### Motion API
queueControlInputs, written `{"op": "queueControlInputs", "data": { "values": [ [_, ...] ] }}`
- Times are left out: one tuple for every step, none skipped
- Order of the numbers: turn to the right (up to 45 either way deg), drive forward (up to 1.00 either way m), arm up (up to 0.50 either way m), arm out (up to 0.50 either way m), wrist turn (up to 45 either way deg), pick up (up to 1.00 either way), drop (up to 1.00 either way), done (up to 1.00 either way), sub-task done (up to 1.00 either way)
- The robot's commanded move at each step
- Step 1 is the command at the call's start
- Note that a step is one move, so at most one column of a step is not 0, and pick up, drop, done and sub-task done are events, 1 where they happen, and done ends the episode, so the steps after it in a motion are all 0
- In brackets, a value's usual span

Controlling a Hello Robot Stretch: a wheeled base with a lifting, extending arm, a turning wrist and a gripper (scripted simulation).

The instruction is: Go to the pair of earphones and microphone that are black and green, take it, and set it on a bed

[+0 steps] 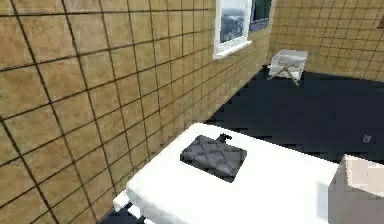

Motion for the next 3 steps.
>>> {"op": "queueControlInputs", "data": {
  "values": [
    [45.0, 0.0, 0.0, 0.0, 0.0, 0.0, 0.0, 0.0, 0.0],
    [24.0, 0.0, 0.0, 0.0, 0.0, 0.0, 0.0, 0.0, 0.0],
    [-45.0, 0.0, 0.0, 0.0, 0.0, 0.0, 0.0, 0.0, 0.0]
  ]
}}
